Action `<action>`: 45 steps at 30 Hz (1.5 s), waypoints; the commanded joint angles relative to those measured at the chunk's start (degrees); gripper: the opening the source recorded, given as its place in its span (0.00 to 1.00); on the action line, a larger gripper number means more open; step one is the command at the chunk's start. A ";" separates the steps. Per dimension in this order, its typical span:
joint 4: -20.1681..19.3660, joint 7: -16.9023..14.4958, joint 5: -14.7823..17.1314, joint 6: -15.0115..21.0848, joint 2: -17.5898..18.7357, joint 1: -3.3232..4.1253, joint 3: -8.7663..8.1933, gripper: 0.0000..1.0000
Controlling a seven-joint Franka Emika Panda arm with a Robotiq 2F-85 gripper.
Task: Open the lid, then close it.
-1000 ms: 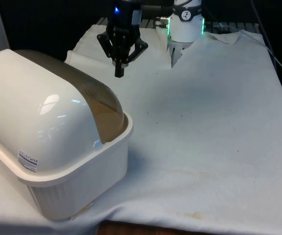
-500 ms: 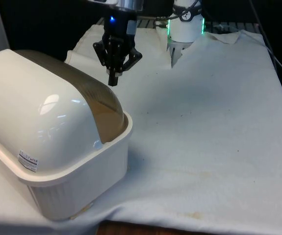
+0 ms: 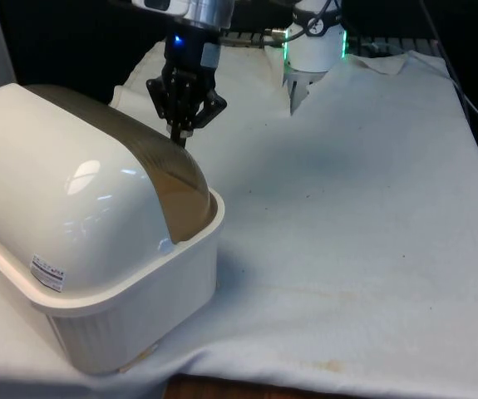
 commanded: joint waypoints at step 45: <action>4.81 6.25 -0.52 2.58 3.72 0.52 -3.04 0.00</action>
